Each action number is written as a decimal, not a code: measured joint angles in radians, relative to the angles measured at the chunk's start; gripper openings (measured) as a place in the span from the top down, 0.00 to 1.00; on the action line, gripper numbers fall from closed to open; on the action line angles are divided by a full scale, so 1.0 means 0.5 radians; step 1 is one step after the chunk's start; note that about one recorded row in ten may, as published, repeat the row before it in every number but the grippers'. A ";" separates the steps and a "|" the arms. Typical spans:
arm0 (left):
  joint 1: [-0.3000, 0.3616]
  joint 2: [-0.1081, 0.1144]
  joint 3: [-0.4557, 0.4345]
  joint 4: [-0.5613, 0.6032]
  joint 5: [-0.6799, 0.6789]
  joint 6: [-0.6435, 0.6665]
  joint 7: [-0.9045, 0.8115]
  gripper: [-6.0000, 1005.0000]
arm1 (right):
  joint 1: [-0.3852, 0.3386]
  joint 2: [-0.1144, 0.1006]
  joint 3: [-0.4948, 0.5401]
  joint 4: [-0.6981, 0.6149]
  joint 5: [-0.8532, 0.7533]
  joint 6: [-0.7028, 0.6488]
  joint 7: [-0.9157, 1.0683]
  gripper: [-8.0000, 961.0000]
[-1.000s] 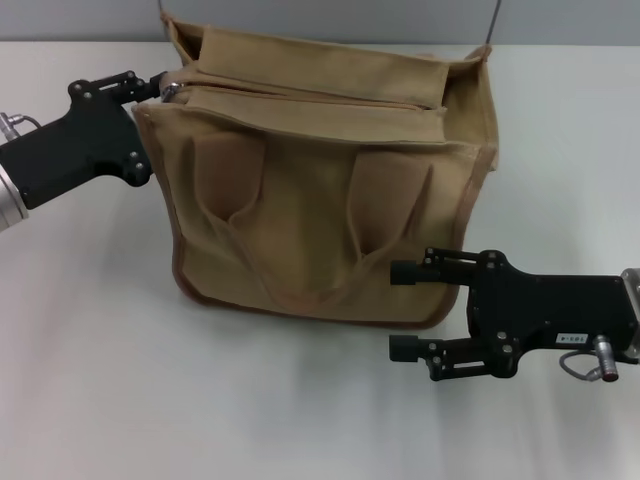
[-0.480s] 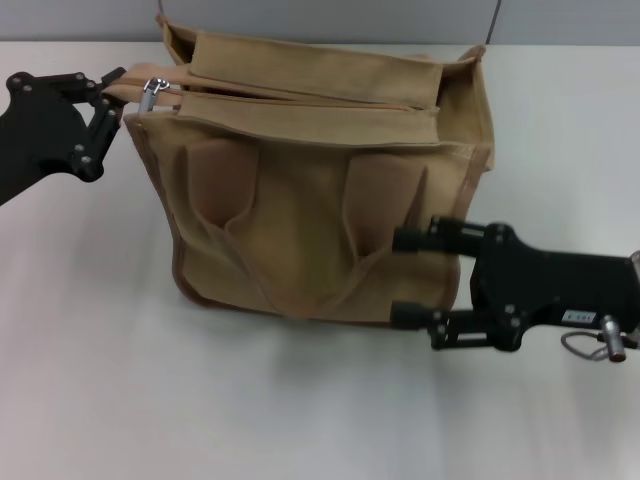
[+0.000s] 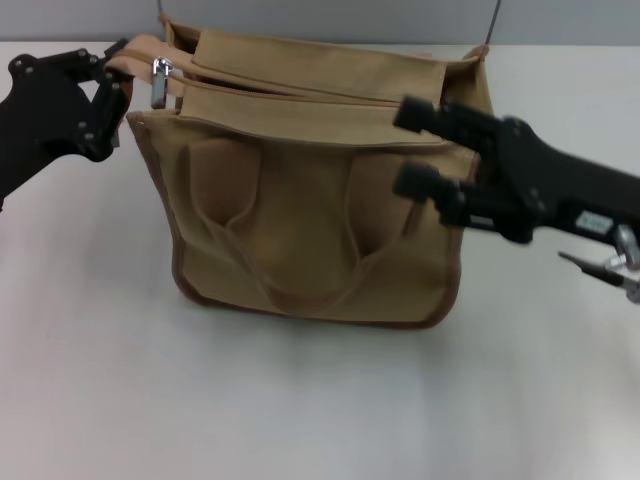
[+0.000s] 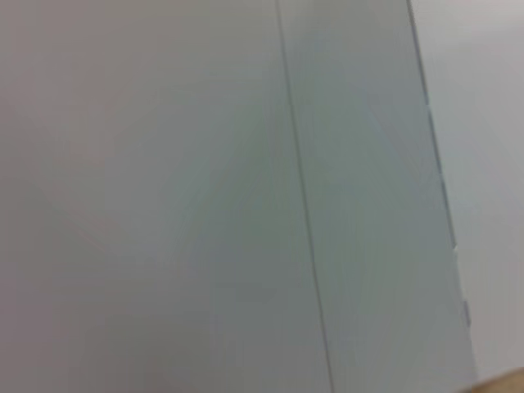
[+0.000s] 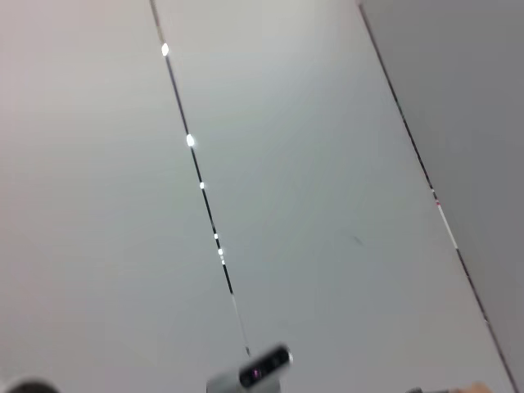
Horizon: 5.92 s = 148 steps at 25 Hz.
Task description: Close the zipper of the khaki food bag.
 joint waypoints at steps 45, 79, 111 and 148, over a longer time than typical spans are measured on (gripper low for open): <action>-0.106 -0.008 0.046 -0.073 -0.043 0.184 -0.045 0.95 | 0.880 0.013 -0.559 0.115 0.048 0.982 0.926 0.64; -0.030 0.002 -0.035 -0.174 -0.193 0.076 -0.017 0.93 | 0.532 0.014 -0.557 -0.119 0.113 0.983 0.807 0.97; 0.060 0.071 -0.014 -0.108 -0.057 -0.001 -0.532 0.92 | -0.201 -0.008 -0.271 -0.452 0.148 0.626 0.523 0.83; 0.086 0.099 0.582 -0.024 0.839 0.348 -0.654 0.17 | -0.262 -0.005 -0.222 -0.054 -0.671 0.377 -0.476 0.15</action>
